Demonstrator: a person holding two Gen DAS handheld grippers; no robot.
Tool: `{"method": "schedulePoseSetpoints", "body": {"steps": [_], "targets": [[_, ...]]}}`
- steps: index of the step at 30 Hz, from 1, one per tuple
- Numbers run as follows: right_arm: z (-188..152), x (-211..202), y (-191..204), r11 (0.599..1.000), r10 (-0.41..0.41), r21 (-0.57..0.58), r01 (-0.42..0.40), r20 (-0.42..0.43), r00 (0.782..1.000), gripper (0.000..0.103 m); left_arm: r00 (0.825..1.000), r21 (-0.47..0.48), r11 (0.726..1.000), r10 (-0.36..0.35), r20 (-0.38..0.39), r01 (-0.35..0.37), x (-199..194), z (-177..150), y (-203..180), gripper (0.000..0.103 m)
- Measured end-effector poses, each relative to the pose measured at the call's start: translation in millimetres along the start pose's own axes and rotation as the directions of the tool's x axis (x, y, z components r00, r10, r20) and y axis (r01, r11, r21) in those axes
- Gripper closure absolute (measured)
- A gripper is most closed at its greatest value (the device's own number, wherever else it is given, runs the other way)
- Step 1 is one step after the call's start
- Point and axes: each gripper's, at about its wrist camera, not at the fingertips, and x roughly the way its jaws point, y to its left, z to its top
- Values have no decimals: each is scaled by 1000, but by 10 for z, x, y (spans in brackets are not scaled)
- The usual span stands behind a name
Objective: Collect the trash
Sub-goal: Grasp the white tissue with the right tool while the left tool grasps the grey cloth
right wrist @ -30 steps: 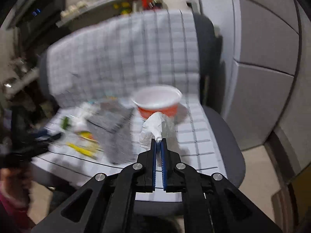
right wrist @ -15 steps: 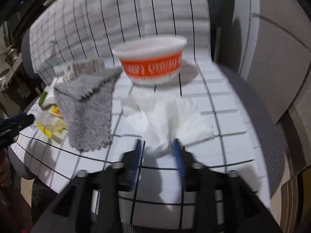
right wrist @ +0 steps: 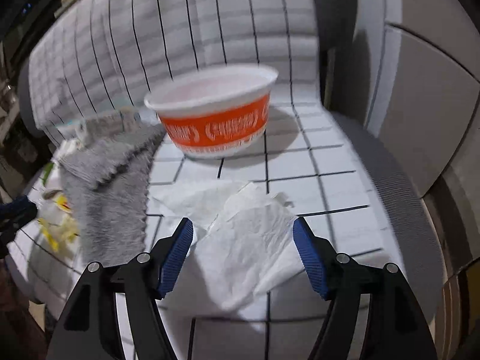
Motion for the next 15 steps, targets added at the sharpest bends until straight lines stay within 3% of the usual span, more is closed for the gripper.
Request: {"method": "schedulePoseSetpoints", "body": {"steps": [3,5,12,15], "targets": [[-11,42,106,998,-41,-50,41,3,999,65,1000,-12,1000,5,-6,-5,36,19,38,28],[-19,14,152,997,-31,-65,31,4,1000,98,1000,-21,1000,-3,-10,3,58,41,52,28],[5,-430,137,997,-47,-47,55,143,989,99,999,-33,999,-22,-26,21,250,287,-54,28],[30,-602,111,999,-31,-36,38,175,984,99,997,-58,997,-53,-64,49,467,414,-64,35]]}}
